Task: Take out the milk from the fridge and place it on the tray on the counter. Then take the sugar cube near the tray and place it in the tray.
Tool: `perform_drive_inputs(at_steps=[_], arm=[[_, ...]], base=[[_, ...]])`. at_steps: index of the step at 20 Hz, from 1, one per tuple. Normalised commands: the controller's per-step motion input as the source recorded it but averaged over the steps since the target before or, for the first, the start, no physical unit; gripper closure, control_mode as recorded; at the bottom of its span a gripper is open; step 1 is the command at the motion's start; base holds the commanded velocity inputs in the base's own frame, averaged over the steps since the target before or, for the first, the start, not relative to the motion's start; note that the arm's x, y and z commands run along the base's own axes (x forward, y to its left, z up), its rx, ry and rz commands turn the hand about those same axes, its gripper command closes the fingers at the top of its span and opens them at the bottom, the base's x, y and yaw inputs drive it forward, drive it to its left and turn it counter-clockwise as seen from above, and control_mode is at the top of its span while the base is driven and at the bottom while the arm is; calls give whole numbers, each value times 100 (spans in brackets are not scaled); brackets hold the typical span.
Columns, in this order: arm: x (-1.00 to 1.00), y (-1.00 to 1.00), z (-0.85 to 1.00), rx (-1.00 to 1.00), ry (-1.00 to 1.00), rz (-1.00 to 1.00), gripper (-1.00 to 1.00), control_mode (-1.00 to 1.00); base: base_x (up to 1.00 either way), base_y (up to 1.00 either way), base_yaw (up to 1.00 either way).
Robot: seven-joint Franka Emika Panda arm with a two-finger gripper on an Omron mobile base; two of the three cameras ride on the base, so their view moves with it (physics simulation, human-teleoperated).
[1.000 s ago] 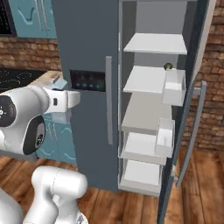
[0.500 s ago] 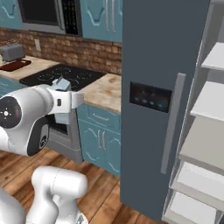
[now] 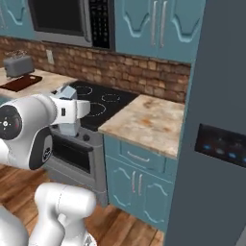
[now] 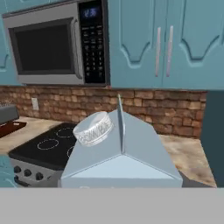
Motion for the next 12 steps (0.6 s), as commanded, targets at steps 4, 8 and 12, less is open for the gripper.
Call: perform_drive_inputs(at_steps=[4,8,12], arm=[[0,0,0,0,0,0,100,100],[0,0,0,0,0,0,100,100],[0,0,0,0,0,0,100,100]], base=[[100,100,0],[100,100,0],[84,100,-4]])
